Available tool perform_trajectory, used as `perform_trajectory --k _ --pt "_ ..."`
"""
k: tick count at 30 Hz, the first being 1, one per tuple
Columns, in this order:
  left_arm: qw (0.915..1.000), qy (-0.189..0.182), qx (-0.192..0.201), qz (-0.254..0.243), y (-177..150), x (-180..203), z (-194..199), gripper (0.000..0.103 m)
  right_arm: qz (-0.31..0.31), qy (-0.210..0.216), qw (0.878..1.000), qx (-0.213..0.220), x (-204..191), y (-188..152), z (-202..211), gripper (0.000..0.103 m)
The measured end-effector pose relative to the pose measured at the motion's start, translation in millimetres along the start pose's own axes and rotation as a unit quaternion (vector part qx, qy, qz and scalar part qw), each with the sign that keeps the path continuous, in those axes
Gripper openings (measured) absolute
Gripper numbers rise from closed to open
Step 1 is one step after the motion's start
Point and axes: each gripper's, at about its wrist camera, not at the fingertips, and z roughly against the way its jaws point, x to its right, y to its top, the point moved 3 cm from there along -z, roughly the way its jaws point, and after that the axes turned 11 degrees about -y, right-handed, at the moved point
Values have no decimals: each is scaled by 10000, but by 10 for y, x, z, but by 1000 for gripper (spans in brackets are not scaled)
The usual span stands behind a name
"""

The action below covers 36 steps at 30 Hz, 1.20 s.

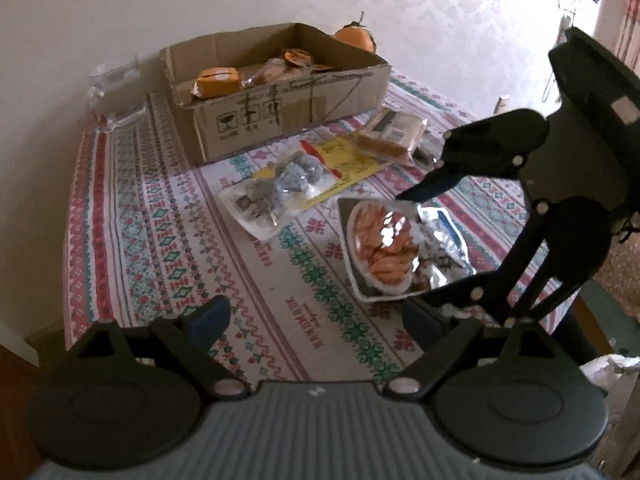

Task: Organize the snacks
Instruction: 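Grasp the white fish-snack pack with the right tool while the left tool grasps the small brown pack, then lift the fish-snack pack with the right tool while the left tool lifts the brown pack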

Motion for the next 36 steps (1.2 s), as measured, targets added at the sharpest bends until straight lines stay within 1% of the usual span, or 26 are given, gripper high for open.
perform_trajectory --k 3,7,9,12,16,18,19,20,21,22,23,25,30,36 --pt "10000 -21 -55 -76 16 24 -43 93 -124 -133 9998 -17 97 -56 63 83" --pt "9997 -102 -142 -191 38 67 -133 93 -481 -275 9984 -75 280 -166 164 82" --pt "9993 -163 -193 -269 56 107 -195 93 -661 -402 9969 -144 374 -230 186 82" --pt "9986 -242 -287 -382 90 188 -296 92 -771 -770 9934 -348 472 -318 199 81" --pt "9982 -348 -256 -414 148 310 -447 91 -1032 -912 9897 -398 591 -399 228 81" --pt "9984 -361 -239 -368 184 376 -540 87 -1097 -973 9884 -400 621 -420 230 81" --pt "9983 -402 -228 -355 192 400 -583 82 -1124 -995 9878 -405 633 -431 230 81" --pt "9983 -406 -234 -347 195 422 -619 75 -1137 -1000 9876 -406 634 -430 225 81" --pt "9982 -408 -257 -368 193 451 -656 71 -1149 -1008 9874 -404 636 -438 229 81" --pt "9983 -302 -203 -461 196 489 -665 67 -1157 -1021 9872 -401 626 -440 230 81" --pt "9981 -297 -163 -516 198 525 -660 57 -1167 -1021 9871 -389 620 -441 229 81" --pt "9980 -351 -153 -495 208 559 -653 48 -1191 -1017 9870 -355 613 -449 239 81" --pt "9980 -266 -169 -540 200 602 -619 45 -1282 -1018 9860 -313 639 -466 248 81" --pt "9980 -311 -111 -535 263 586 -515 45 -1286 -980 9864 -299 647 -474 265 81"
